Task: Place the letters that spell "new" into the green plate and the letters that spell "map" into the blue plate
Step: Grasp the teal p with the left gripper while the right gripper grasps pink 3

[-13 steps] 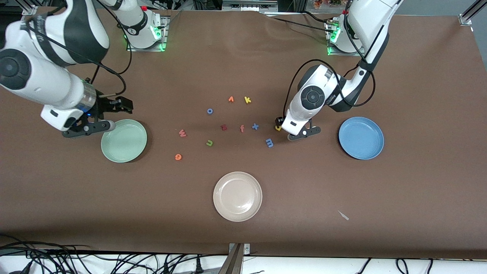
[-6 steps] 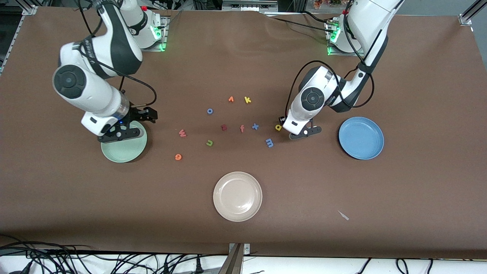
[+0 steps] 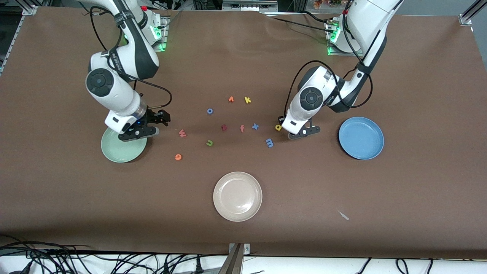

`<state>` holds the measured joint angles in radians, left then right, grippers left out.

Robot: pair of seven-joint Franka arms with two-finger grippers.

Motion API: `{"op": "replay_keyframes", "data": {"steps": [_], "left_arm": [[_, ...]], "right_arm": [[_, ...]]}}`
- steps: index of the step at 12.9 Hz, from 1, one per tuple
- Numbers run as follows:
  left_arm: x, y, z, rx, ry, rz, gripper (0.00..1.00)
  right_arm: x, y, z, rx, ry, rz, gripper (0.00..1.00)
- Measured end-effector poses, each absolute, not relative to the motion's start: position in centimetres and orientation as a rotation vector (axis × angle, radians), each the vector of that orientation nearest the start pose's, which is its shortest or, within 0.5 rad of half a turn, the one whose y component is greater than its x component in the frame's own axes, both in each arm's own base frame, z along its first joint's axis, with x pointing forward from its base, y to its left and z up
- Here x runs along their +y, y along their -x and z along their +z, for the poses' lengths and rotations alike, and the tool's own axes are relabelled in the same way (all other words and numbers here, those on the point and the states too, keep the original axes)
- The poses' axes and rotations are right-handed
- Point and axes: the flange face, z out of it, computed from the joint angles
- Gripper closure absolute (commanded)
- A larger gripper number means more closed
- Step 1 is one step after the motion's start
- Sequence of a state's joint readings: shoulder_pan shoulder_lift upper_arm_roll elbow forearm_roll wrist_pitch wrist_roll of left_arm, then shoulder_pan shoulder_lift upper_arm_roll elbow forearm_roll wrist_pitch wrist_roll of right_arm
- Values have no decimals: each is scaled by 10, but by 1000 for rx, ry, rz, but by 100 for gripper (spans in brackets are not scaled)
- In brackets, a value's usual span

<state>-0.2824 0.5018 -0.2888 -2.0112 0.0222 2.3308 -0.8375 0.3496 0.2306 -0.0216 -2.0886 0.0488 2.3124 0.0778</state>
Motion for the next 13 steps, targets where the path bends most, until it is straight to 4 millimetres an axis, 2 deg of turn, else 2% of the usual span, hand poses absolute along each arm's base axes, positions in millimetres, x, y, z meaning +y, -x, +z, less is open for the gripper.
{"op": "replay_keyframes", "data": {"steps": [3,6,10,13], "left_arm": [[-325,-486,184,-395,3085,340,38],[-326,-483,175,-392,3083,353,38],[-327,-484,174,-394,3088,346,39],[-326,-483,169,-395,3085,355,53]], "right_arm": [[193,-543,279,-359,3093,22,0],[211,-539,249,-404,3081,22,0],[223,-535,224,-434,3071,21,0],[234,-530,211,-468,3067,30,0]]}}
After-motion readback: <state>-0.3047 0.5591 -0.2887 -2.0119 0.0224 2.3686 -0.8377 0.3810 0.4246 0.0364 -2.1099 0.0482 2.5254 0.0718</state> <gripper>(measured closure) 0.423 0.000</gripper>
